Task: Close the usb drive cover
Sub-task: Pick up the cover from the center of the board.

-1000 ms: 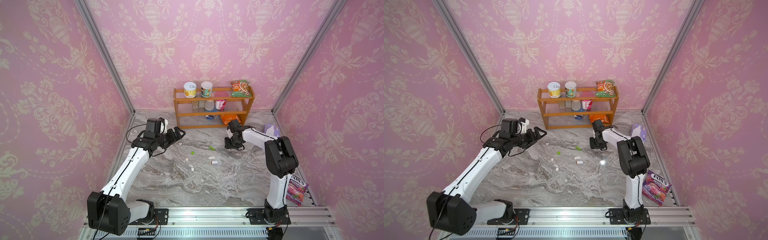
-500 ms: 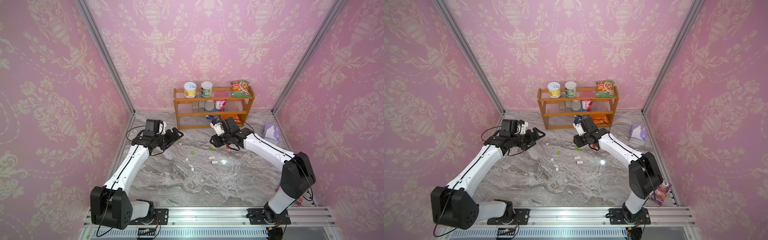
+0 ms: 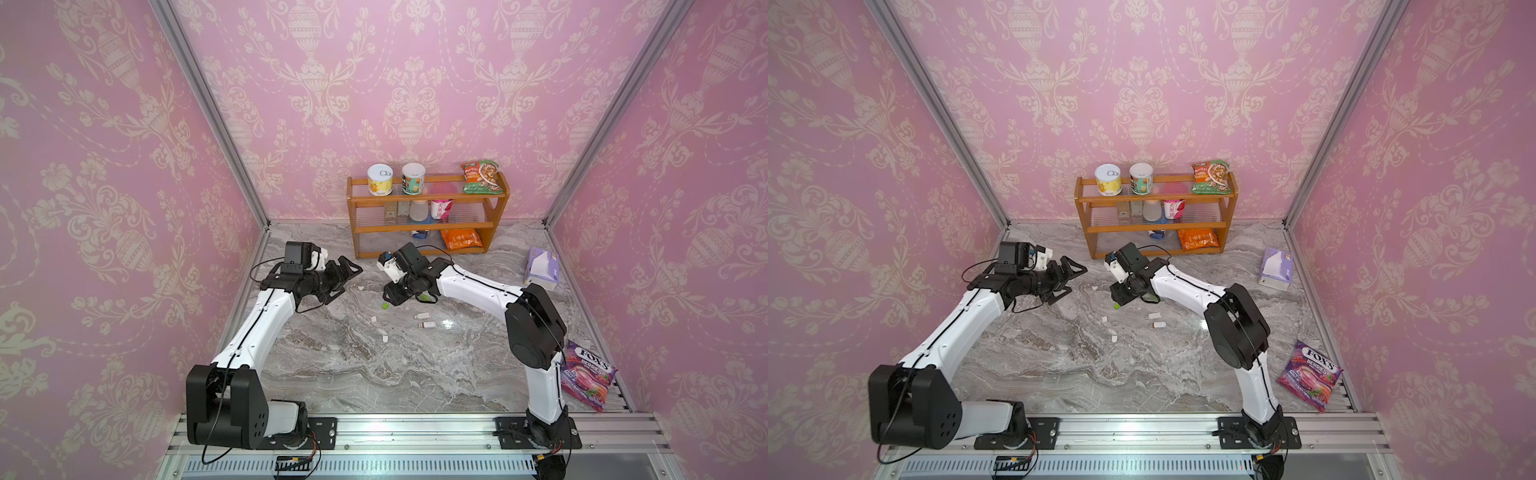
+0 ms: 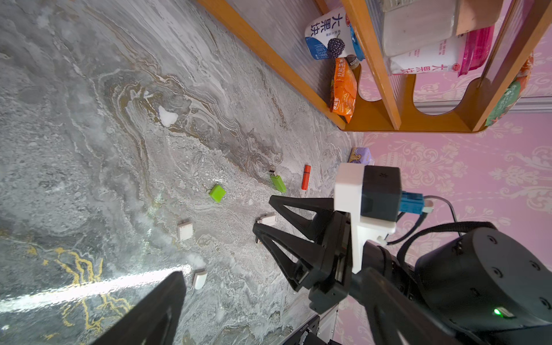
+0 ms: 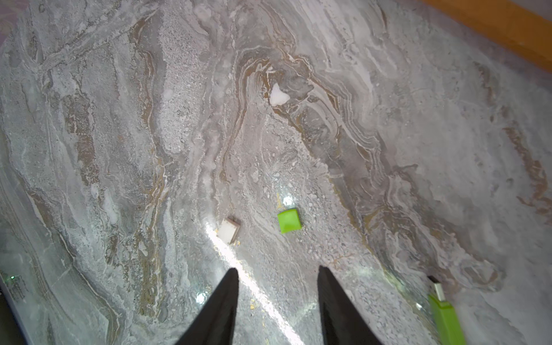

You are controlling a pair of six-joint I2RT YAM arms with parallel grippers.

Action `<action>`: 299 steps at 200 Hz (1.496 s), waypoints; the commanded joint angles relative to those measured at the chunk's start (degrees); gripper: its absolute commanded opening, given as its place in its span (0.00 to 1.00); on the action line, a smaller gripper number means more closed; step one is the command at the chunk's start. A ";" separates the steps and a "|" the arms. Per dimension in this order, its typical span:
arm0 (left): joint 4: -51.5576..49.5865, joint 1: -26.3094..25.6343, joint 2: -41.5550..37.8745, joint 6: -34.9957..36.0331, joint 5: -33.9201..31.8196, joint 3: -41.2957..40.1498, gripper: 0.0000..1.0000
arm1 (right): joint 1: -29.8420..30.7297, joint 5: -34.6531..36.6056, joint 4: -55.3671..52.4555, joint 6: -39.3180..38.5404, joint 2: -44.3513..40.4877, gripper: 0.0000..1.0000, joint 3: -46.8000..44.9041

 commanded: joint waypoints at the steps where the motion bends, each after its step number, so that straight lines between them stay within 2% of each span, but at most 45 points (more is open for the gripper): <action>1: 0.34 1.04 -0.06 -0.47 1.72 -0.87 0.95 | 0.56 1.21 -3.11 0.62 1.97 0.45 2.44; 299: -2.29 2.80 -1.43 1.40 2.60 -0.23 0.95 | 1.43 1.67 -6.49 -1.85 14.53 0.45 10.94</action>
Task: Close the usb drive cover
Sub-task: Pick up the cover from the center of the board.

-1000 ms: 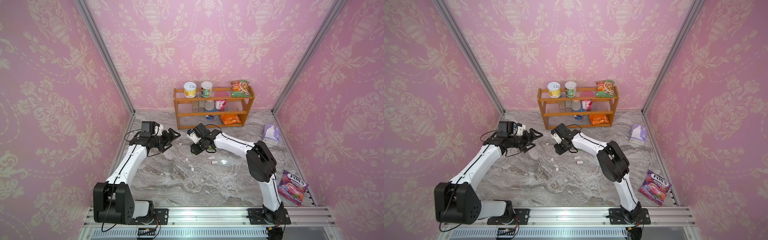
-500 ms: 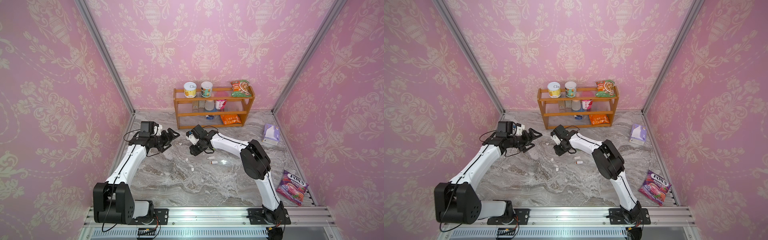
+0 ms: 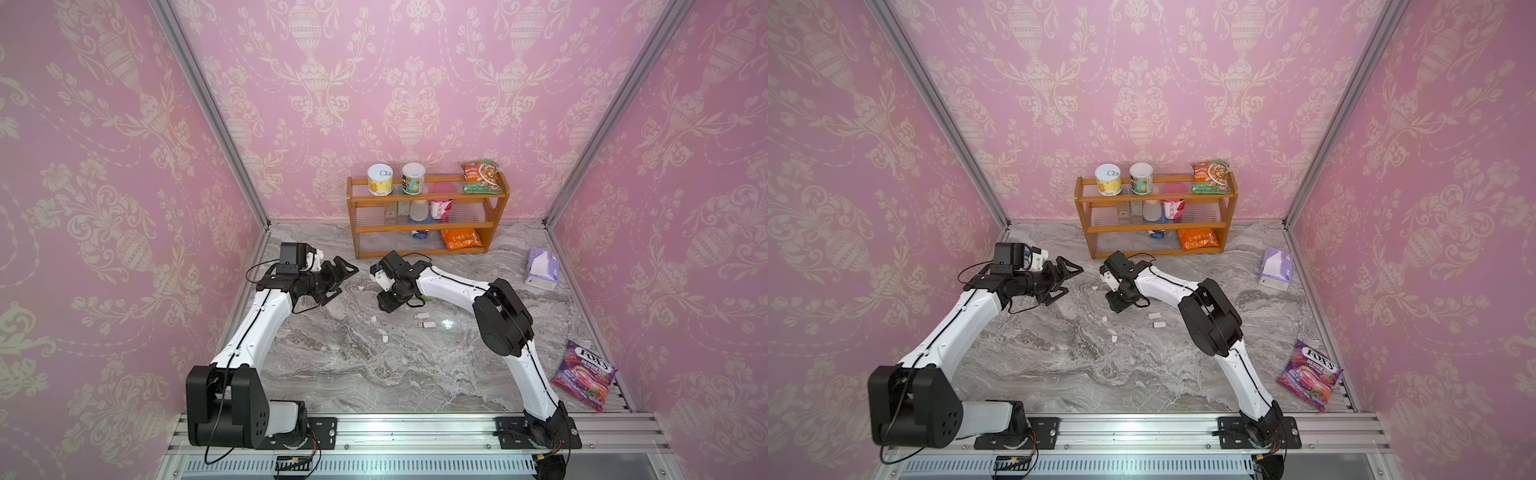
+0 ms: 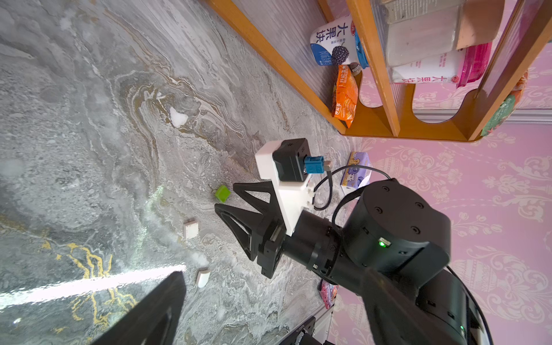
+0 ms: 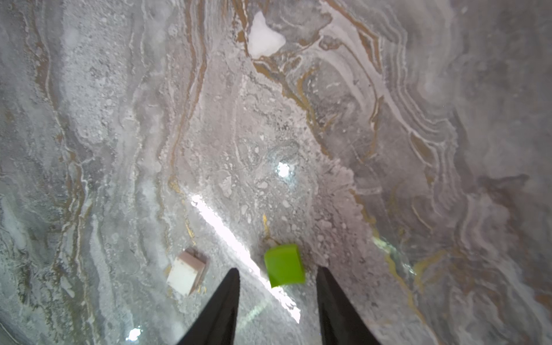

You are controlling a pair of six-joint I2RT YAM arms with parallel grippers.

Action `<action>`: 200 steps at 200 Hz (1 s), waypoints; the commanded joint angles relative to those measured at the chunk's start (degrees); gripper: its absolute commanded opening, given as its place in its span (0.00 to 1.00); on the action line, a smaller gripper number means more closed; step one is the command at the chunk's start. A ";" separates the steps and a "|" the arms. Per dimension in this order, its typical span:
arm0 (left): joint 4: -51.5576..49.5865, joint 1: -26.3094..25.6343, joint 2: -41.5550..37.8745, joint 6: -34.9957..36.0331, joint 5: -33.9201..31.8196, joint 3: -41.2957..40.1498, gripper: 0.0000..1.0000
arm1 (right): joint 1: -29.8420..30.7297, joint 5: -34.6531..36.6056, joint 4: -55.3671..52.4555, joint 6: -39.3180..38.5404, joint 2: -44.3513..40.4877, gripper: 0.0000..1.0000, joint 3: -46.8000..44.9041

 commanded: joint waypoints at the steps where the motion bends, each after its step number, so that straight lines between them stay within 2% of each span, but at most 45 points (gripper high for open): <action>1: -1.80 0.56 -1.37 1.32 1.20 0.36 0.95 | 0.49 0.74 -1.01 -1.08 1.42 0.45 1.36; 63: -2.42 0.84 -1.75 1.55 0.92 0.22 0.95 | 0.72 0.53 -1.87 -1.87 2.61 0.45 2.34; 118: -2.29 0.92 -1.91 1.49 1.03 -0.17 0.95 | 2.46 5.29 -5.76 -4.49 4.29 0.44 4.33; 200: -2.02 1.01 -1.92 1.42 1.03 -0.42 0.95 | 2.91 8.22 -7.86 -4.69 5.05 0.36 4.66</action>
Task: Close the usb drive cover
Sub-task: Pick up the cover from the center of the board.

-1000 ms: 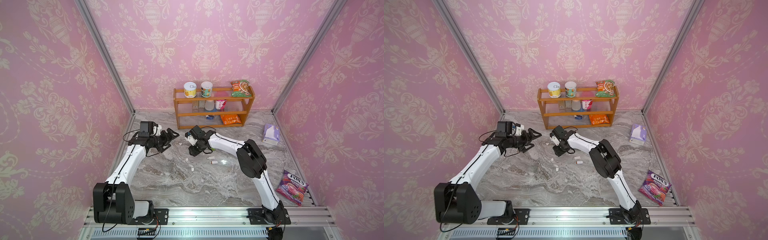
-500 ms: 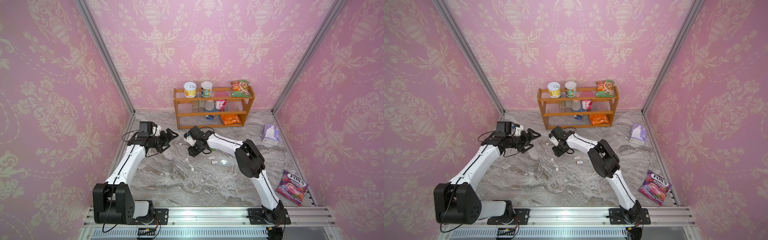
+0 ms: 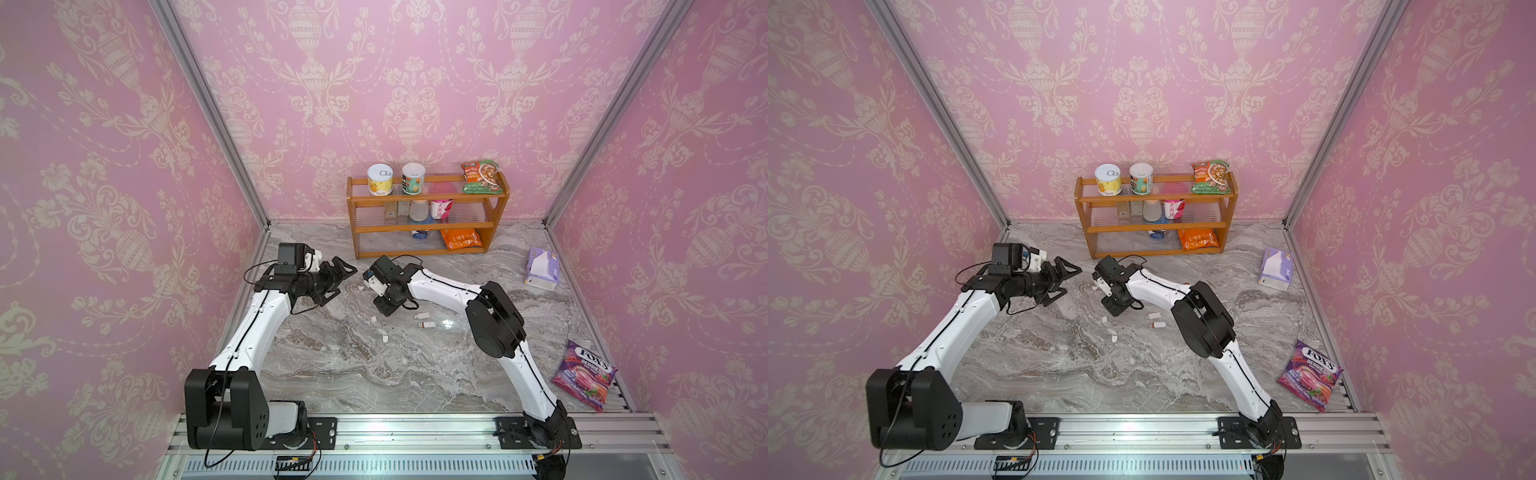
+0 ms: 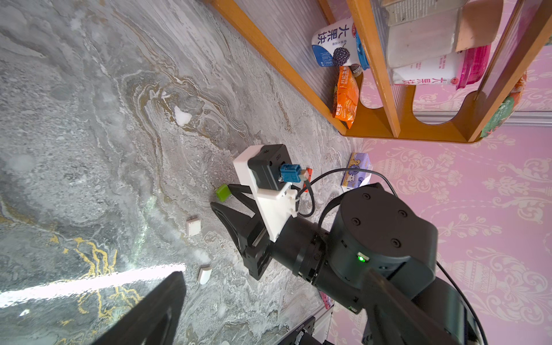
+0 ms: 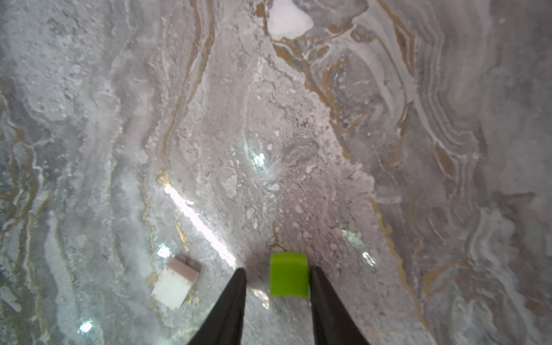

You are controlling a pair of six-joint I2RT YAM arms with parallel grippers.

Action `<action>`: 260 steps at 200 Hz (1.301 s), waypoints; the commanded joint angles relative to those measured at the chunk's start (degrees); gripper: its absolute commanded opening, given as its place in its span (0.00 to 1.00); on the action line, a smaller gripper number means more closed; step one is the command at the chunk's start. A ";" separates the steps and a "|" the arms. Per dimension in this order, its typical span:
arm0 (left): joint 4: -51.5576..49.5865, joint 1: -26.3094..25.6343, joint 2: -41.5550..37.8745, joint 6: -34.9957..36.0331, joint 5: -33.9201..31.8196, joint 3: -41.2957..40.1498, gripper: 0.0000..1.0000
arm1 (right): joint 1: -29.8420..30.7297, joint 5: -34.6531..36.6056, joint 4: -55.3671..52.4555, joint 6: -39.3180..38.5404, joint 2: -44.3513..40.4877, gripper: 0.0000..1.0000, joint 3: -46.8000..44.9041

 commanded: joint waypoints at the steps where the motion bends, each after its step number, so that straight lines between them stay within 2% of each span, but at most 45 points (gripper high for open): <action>1: -0.89 0.60 -1.19 1.20 1.03 -0.40 0.95 | 0.25 1.50 -3.49 -0.41 2.27 0.36 0.40; 143: -1.55 0.60 -1.50 1.41 1.20 -0.29 0.95 | 0.78 2.93 -3.92 -0.65 3.92 0.30 1.69; 209: -1.61 0.69 -0.68 1.47 2.05 -0.12 0.95 | 0.95 3.39 -2.55 -0.85 2.96 0.14 1.33; 226: -1.53 0.69 -0.10 1.42 2.75 -0.30 0.95 | 0.66 2.23 -1.41 -0.76 1.32 0.10 0.17; 260: -0.60 0.70 0.58 1.16 4.85 -0.96 0.93 | -1.46 -4.70 6.30 1.01 -5.77 0.10 -7.55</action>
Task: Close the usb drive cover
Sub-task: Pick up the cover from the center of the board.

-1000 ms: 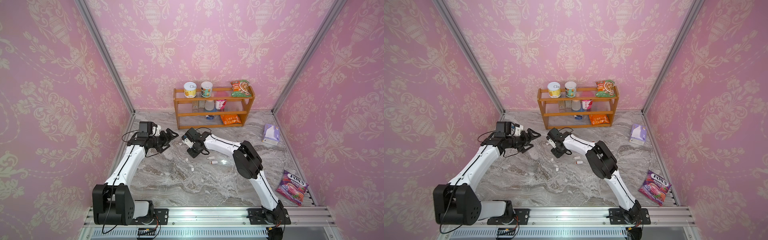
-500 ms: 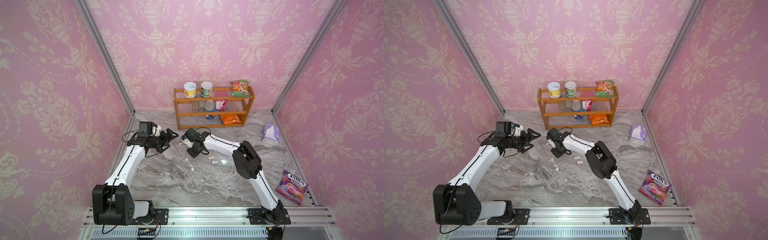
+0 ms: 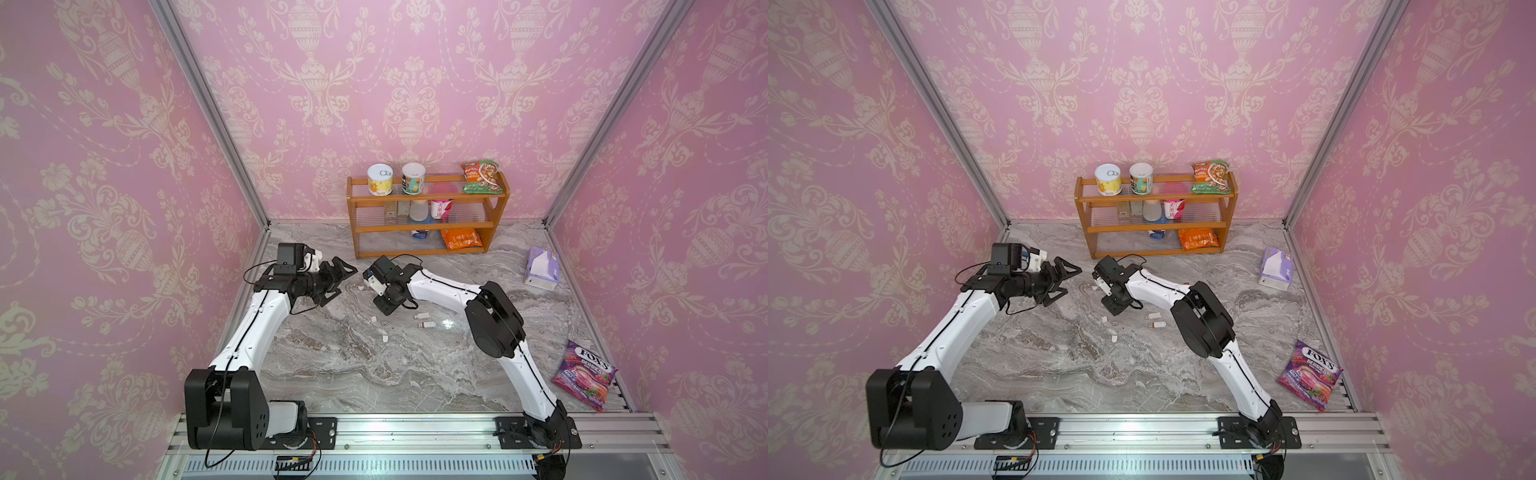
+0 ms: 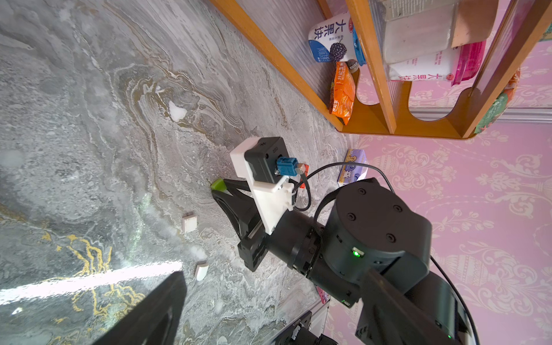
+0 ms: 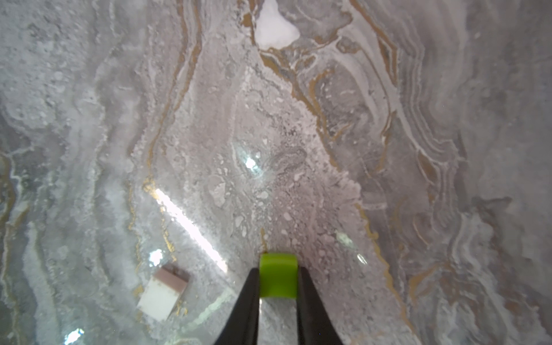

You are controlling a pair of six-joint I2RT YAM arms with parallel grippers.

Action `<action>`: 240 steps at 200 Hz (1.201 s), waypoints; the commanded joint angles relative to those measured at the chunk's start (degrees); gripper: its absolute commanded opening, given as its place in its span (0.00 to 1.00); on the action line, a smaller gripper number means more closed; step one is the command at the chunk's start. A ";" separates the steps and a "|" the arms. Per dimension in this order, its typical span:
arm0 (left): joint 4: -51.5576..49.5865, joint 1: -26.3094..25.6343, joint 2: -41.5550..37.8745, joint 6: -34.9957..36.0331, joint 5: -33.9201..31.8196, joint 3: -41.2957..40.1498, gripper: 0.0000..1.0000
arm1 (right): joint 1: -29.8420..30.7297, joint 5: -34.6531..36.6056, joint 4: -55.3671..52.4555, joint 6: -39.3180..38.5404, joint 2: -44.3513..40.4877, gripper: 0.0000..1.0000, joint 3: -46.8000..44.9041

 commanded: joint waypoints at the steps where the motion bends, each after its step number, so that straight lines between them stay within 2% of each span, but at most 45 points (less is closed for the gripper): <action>1: -0.40 0.37 0.57 1.03 3.13 -0.93 0.93 | -1.44 -5.99 4.41 1.27 -5.35 0.10 -6.32; 36: 2.07 0.24 1.89 -0.56 6.46 -2.16 0.91 | -4.40 -14.59 16.31 0.74 -15.55 0.10 -18.71; 83: 5.07 -2.89 4.14 -0.74 11.99 -2.58 0.81 | -5.96 -26.14 23.09 -5.00 -27.78 0.11 -29.51; 112: 5.23 -6.29 5.58 0.43 14.06 -1.45 0.79 | -6.17 -30.13 19.05 -7.96 -31.45 0.13 -28.80; 149: 8.50 -8.57 6.84 -1.54 16.77 -1.84 0.76 | -6.21 -33.66 15.06 -11.17 -34.82 0.13 -27.59; 179: 9.73 -8.87 6.00 -2.11 17.82 -1.96 0.75 | -6.25 -33.04 10.97 -13.19 -35.25 0.13 -25.81; 240: 10.91 -12.06 5.09 -2.40 20.03 -2.45 0.63 | -6.02 -31.44 12.76 -13.11 -36.42 0.14 -26.63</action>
